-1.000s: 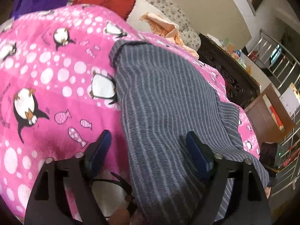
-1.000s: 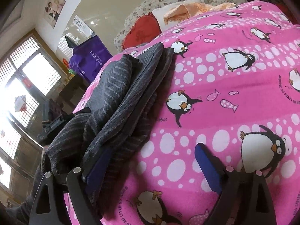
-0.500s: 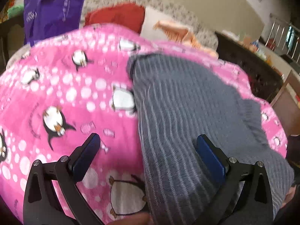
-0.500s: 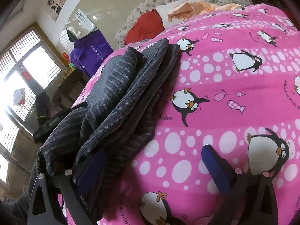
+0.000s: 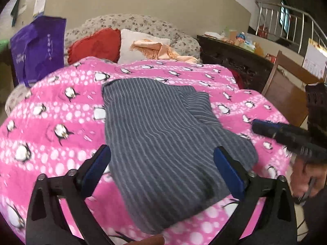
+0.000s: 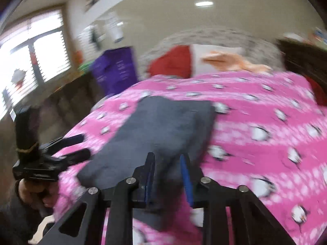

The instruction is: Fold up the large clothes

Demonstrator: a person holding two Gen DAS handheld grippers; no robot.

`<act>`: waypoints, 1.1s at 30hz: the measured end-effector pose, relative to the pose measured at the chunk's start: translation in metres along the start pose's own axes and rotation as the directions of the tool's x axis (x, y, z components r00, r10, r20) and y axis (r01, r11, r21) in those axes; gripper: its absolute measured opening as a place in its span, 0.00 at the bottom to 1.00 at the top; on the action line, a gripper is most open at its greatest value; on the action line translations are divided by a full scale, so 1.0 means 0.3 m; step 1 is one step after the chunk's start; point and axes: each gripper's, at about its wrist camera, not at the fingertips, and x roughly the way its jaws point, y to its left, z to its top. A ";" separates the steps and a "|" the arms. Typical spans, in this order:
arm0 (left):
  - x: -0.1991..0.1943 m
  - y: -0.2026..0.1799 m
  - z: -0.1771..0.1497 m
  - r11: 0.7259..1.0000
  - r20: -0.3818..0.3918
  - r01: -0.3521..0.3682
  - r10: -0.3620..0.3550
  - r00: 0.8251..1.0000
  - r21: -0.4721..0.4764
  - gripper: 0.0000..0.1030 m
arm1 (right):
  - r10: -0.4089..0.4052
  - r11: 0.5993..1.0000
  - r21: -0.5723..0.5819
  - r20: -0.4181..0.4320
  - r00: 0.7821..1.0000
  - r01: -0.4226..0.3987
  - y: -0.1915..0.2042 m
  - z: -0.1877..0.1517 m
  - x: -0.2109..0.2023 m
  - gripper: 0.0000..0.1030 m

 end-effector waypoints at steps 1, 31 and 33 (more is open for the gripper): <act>0.016 0.004 -0.011 0.999 -0.021 0.020 -0.021 1.000 -0.026 0.91 | 0.013 0.999 -0.029 -0.014 1.000 -0.013 0.031 -0.003 0.015 0.23; 0.210 -0.030 -0.022 0.998 -0.120 0.016 -0.024 0.993 -0.065 0.99 | -0.047 0.997 0.052 -0.137 0.989 0.054 -0.142 0.187 0.389 0.30; 0.251 -0.047 -0.044 0.997 -0.148 -0.037 0.027 0.989 -0.066 0.99 | -0.069 0.993 0.076 -0.248 0.966 0.091 -0.220 0.144 0.522 0.29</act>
